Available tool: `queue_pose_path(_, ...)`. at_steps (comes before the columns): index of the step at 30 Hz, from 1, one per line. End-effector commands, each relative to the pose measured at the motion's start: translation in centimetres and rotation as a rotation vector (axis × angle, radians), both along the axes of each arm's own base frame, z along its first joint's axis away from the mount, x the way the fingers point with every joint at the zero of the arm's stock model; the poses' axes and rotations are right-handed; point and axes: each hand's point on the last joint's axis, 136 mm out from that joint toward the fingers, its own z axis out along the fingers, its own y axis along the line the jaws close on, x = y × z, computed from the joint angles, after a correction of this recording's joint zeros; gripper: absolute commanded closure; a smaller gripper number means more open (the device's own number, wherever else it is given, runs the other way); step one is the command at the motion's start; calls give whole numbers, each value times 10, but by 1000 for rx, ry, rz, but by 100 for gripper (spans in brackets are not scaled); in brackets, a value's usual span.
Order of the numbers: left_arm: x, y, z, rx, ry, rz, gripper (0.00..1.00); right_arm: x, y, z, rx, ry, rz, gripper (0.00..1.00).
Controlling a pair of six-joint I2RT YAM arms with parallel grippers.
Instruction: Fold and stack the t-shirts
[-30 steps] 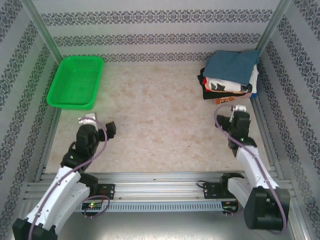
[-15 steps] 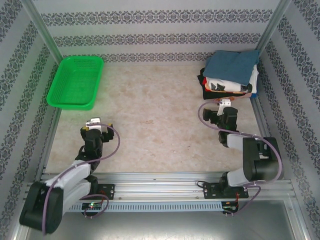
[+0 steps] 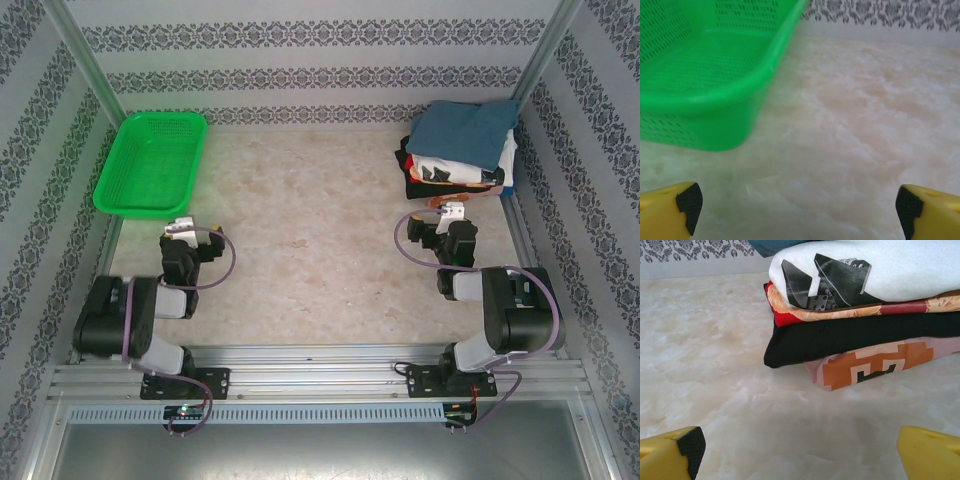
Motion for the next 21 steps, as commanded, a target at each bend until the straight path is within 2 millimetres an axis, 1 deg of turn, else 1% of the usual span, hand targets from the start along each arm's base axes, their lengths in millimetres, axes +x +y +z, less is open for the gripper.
queue_pose_path(1,4,-3,20,-4,-127,-54,0,3,1,10,-20,-39,-4,2)
queue_pose_path(2,7,3,15,-18,-70,-23,0,4,1,10,-22,-38,-5,2)
queue_pose_path(3,11,3,10,-24,-27,-30,0,4,1,10,-24,-37,-3,2)
queue_pose_path(5,25,-6,8,-17,-6,-91,0,4,1,10,-26,-37,-6,2)
queue_pose_path(6,28,-8,7,-15,21,-106,0,3,2,10,-27,-37,-2,2)
queue_pose_path(7,28,-9,3,-13,53,-105,0,4,3,10,-30,-38,-1,2)
queue_pose_path(9,29,-9,5,-10,26,-104,0,6,5,10,-40,-20,7,2)
queue_pose_path(10,28,-9,4,-12,35,-104,0,6,7,10,-40,-21,19,2)
queue_pose_path(19,29,-9,4,-8,39,-103,0,6,7,9,-40,-18,19,2)
queue_pose_path(21,29,-9,4,-7,41,-103,0,6,11,9,-42,-19,41,2)
